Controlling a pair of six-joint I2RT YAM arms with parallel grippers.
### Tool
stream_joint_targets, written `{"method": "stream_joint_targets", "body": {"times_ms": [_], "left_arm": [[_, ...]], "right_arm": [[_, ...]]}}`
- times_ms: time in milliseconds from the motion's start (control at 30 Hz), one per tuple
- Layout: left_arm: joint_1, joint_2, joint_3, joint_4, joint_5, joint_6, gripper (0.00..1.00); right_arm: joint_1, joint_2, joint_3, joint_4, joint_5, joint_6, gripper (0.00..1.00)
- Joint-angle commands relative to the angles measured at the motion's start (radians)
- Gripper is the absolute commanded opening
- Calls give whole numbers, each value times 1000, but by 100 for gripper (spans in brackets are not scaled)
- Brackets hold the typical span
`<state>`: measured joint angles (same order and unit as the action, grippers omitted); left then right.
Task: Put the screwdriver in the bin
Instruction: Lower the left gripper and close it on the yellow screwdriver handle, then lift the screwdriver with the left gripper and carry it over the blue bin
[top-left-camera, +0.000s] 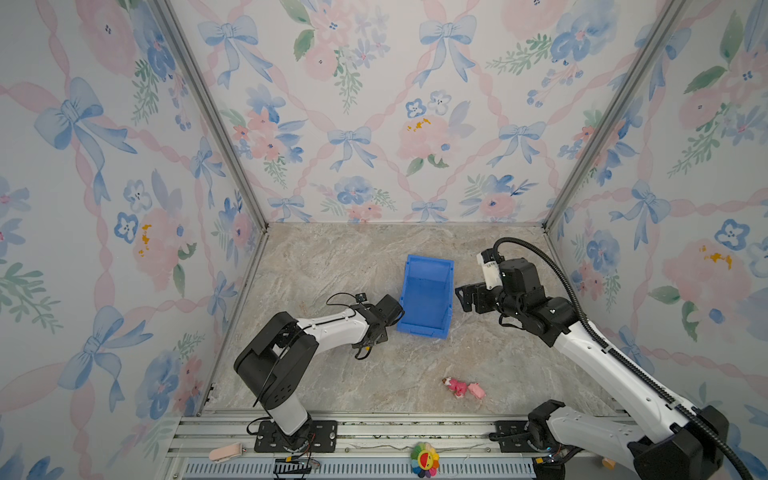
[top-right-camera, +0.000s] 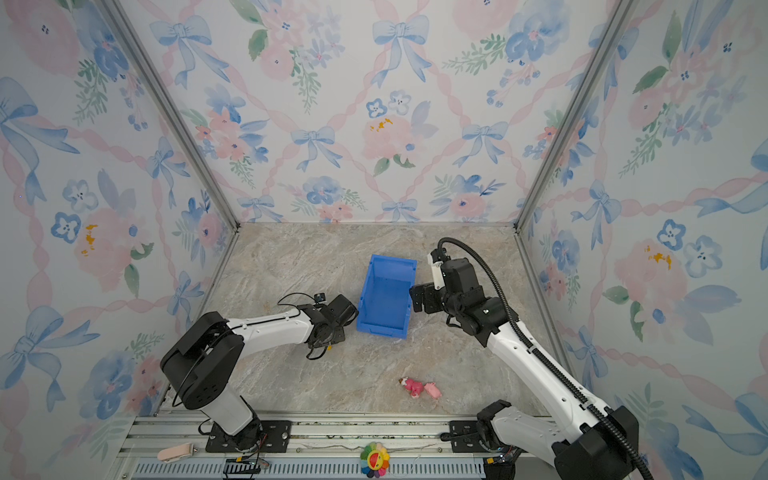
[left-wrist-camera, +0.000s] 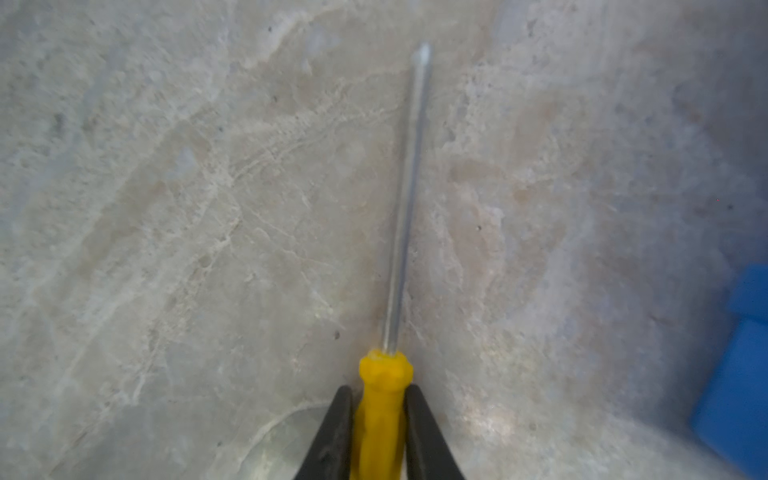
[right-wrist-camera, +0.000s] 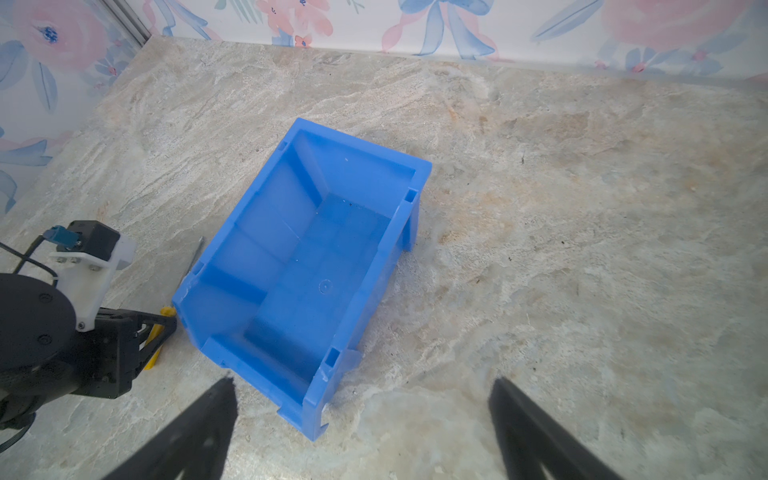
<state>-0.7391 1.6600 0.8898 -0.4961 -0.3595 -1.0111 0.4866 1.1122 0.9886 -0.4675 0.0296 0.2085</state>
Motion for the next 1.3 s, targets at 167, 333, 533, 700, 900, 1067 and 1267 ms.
{"method": "stream_joint_targets", "body": {"times_ms": [167, 333, 533, 700, 900, 1067, 1267], "left_arm": [[-9, 6, 13, -63, 9, 4, 5], [-13, -72, 30, -62, -23, 39, 4], [-13, -166, 84, -62, -50, 137, 1], [-13, -193, 166, -61, -41, 204, 0], [-30, -168, 309, -60, -6, 267, 0], [-64, -83, 456, -57, 19, 305, 0], [-118, 68, 611, -57, 28, 338, 0]], "right_arm": [[-8, -20, -12, 5, 7, -5, 97], [-13, -31, -8, -1, 6, -5, 97], [-27, -29, -16, 2, -13, 14, 97], [-45, -25, -22, 2, -30, 42, 97], [-51, -21, -37, 5, -28, 42, 97], [-55, -21, -46, 8, -25, 42, 97], [-84, -15, -63, -12, -7, 46, 97]]}}
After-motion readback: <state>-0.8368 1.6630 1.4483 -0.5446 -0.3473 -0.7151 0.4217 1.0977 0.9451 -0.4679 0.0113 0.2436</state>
